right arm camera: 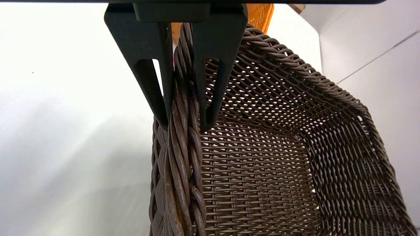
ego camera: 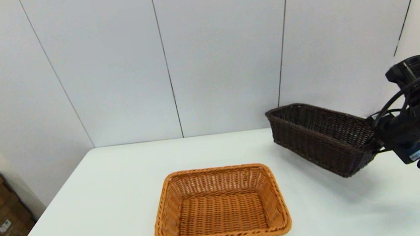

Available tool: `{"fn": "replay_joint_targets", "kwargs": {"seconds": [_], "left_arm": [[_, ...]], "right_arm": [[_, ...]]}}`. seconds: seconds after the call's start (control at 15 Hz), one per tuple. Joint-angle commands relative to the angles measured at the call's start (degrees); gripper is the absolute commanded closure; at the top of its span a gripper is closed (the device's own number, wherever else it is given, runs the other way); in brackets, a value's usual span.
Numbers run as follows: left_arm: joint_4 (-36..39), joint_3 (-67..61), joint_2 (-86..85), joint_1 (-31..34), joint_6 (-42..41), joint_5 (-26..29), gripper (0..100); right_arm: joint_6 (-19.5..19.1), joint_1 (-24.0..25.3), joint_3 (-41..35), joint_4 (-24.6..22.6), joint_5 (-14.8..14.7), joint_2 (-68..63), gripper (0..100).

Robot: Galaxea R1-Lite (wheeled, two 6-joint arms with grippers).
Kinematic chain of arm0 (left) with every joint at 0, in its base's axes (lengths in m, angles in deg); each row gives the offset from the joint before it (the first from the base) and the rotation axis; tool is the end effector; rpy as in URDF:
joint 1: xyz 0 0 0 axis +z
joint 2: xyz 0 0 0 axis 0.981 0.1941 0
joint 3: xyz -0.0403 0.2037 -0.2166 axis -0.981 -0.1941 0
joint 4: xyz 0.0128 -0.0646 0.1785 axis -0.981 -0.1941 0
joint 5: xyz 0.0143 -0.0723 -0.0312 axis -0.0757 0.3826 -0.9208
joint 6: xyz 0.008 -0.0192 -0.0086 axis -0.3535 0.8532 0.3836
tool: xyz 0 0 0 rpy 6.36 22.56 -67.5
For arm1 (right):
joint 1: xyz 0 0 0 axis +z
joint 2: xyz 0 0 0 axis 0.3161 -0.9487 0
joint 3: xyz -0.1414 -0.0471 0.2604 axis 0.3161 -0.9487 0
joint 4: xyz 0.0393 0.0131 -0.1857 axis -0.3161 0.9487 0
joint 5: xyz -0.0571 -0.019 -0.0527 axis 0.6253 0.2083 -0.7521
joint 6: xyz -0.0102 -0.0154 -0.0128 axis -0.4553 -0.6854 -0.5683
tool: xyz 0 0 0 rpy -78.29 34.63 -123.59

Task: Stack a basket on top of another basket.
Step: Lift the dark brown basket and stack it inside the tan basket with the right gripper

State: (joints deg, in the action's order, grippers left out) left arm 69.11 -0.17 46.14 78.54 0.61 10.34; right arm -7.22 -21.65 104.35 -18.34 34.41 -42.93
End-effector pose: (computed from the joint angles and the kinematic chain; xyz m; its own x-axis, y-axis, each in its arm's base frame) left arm -0.0230 0.0002 0.0751 1.0000 -0.0031 -0.0028 0.0031 0.9997 0.0238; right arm 0.3035 -0.0155 0.1519 0.5167 0.0405 -0.8552 0.8139 0.2867 0.5053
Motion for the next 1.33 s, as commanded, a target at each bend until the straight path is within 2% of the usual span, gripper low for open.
{"fn": "replay_joint_targets", "kwargs": {"seconds": [0.07, 0.33, 0.47, 0.6, 1.2, 1.33], "left_arm": [[-0.04, -0.09, -0.01, 0.00, 0.05, 0.01, 0], [0.04, -0.09, -0.01, 0.00, -0.04, 0.01, 0], [0.04, -0.09, -0.01, 0.00, -0.04, 0.01, 0], [0.04, -0.09, -0.01, 0.00, -0.04, 0.01, 0], [0.04, -0.09, -0.01, 0.00, -0.04, 0.01, 0], [0.04, -0.09, -0.01, 0.00, -0.04, 0.01, 0]], "right_arm": [[-0.33, -0.03, 0.03, -1.37, 1.55, 5.23, 100], [-3.06, 0.76, -0.32, -0.32, 4.89, 10.86, 100], [-6.05, 1.72, -0.50, 1.44, 8.32, 14.29, 100], [-7.19, 4.36, -0.68, 3.38, 8.76, 16.75, 100], [-8.68, 25.89, -3.49, 7.42, 8.85, 25.19, 100], [-8.86, 30.73, -3.66, 7.07, 9.99, 25.89, 100]]}}
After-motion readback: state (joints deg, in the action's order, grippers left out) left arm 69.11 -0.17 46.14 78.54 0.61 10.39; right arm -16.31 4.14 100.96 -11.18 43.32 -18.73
